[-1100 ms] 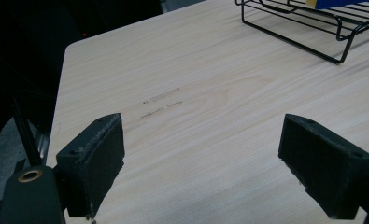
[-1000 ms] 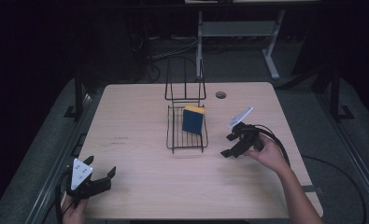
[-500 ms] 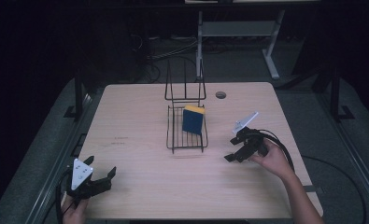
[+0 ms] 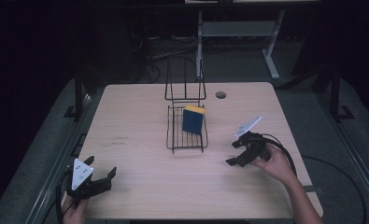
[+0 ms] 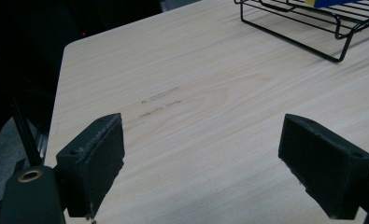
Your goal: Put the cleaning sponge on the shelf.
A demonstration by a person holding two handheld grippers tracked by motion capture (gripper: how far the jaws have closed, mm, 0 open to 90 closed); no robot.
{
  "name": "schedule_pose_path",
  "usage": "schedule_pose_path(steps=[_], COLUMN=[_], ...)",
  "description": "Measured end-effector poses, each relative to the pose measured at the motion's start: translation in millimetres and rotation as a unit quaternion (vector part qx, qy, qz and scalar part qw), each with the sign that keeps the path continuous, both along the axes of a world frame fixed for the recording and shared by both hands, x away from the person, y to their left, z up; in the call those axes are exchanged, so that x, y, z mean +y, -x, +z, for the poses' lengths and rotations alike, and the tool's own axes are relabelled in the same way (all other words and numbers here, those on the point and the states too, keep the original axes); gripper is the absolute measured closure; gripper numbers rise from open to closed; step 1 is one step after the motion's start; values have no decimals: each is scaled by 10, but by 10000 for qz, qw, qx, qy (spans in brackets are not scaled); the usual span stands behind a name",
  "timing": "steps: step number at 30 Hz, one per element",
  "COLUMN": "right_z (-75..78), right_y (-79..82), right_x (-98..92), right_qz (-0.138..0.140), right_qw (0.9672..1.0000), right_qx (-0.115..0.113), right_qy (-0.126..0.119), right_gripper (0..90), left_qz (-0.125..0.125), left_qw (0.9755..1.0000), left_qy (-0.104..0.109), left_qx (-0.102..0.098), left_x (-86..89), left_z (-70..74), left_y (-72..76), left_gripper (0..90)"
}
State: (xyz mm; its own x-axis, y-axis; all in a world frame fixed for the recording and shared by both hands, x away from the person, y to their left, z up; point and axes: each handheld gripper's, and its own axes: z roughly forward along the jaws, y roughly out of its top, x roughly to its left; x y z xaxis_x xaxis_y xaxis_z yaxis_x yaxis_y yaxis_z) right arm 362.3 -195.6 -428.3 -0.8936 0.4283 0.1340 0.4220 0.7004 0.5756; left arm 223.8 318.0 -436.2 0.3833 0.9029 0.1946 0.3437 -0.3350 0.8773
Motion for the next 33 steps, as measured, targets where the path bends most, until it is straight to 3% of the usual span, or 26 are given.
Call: schedule_pose_path(steps=[19,33], right_z=[-18,-100], right_y=[163,232], right_x=[-42,-81], right_qz=[9,-24], right_qw=[9999,10000], right_qx=[-107,-28], right_qy=[-20,-39], right_gripper=[184,184], left_qz=[-1,4], left_qw=[10000,10000], left_qy=[-27,-13], left_qx=[-2,7], left_x=[-2,-2], left_z=[2,0], left_y=[-1,-1], left_gripper=[139,139])
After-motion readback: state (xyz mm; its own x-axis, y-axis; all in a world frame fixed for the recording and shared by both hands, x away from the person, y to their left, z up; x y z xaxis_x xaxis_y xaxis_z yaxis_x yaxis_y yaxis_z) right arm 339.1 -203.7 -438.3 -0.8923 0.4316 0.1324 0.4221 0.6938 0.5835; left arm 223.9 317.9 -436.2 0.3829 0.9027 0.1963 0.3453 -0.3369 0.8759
